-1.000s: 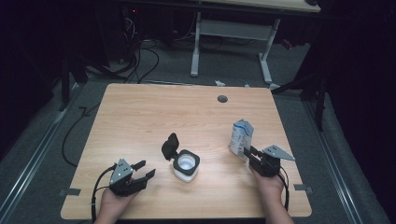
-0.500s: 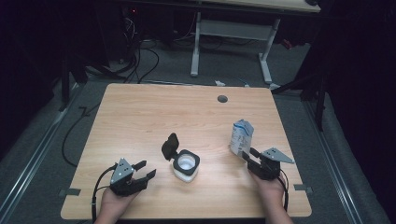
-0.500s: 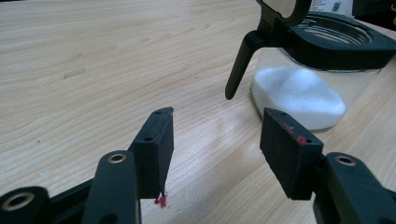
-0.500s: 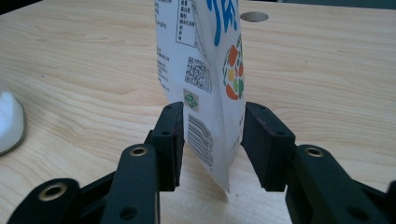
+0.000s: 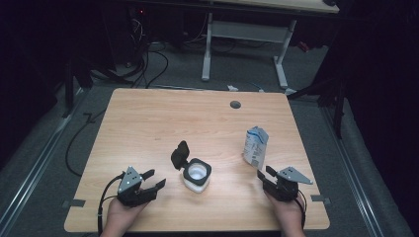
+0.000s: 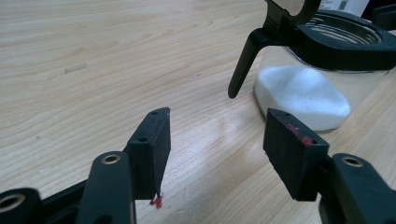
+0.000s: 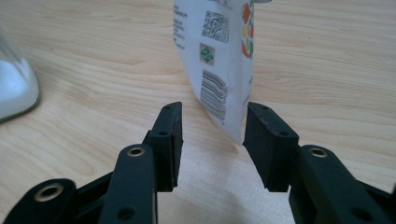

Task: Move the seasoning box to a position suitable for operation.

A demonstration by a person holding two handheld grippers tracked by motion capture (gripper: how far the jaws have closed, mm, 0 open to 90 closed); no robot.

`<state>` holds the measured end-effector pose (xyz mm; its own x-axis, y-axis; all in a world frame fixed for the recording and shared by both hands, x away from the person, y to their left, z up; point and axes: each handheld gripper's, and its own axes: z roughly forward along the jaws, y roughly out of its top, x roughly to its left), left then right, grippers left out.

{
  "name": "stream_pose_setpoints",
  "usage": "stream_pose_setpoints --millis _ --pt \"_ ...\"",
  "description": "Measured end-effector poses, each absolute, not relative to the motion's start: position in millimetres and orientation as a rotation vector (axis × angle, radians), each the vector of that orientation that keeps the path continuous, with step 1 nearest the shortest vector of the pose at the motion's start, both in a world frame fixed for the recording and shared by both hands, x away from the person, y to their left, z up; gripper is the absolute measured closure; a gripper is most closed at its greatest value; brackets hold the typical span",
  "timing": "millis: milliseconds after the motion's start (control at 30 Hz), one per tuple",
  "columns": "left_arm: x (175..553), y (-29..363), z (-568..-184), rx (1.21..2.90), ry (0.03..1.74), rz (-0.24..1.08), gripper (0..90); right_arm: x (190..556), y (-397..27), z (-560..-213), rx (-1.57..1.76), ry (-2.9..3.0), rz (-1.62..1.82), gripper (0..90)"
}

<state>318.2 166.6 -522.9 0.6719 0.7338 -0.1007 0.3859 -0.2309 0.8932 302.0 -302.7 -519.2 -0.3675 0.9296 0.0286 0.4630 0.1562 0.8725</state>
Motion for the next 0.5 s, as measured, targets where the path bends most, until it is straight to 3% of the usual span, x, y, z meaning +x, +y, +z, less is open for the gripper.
stream_pose_setpoints --millis 500 --pt "319.0 162.9 -523.2 1.872 0.895 0.438 41.8 286.2 -271.1 -522.1 1.202 2.006 1.141 56.9"
